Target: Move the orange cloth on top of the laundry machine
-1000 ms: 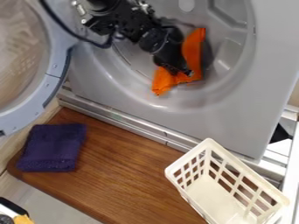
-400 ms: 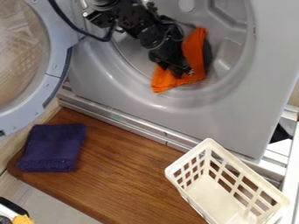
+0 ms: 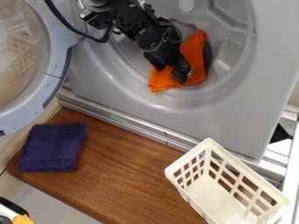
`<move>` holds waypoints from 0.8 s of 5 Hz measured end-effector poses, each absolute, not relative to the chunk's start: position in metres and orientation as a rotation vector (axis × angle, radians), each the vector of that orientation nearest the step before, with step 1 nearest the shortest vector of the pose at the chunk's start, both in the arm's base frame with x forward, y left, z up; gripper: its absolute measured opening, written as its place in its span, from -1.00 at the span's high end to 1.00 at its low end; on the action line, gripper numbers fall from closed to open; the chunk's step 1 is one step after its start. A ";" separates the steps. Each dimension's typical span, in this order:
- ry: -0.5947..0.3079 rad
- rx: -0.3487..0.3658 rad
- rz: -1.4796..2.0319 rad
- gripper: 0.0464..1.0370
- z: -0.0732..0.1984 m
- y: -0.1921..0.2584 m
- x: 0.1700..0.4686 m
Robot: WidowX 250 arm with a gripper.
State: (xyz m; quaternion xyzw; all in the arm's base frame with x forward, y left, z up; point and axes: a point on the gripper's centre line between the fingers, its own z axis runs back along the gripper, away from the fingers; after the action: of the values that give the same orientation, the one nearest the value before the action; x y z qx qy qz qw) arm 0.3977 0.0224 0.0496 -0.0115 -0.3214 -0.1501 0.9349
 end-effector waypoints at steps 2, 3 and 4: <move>-0.685 -0.047 -0.313 -0.93 0.068 0.020 0.385; -0.709 -0.050 -0.306 -0.93 0.082 0.023 0.368; -0.661 -0.045 -0.304 -0.93 0.084 0.027 0.343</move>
State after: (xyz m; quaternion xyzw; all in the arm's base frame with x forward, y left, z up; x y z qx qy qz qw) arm 0.3425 0.0271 0.0839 -0.0222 -0.3231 -0.1485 0.9344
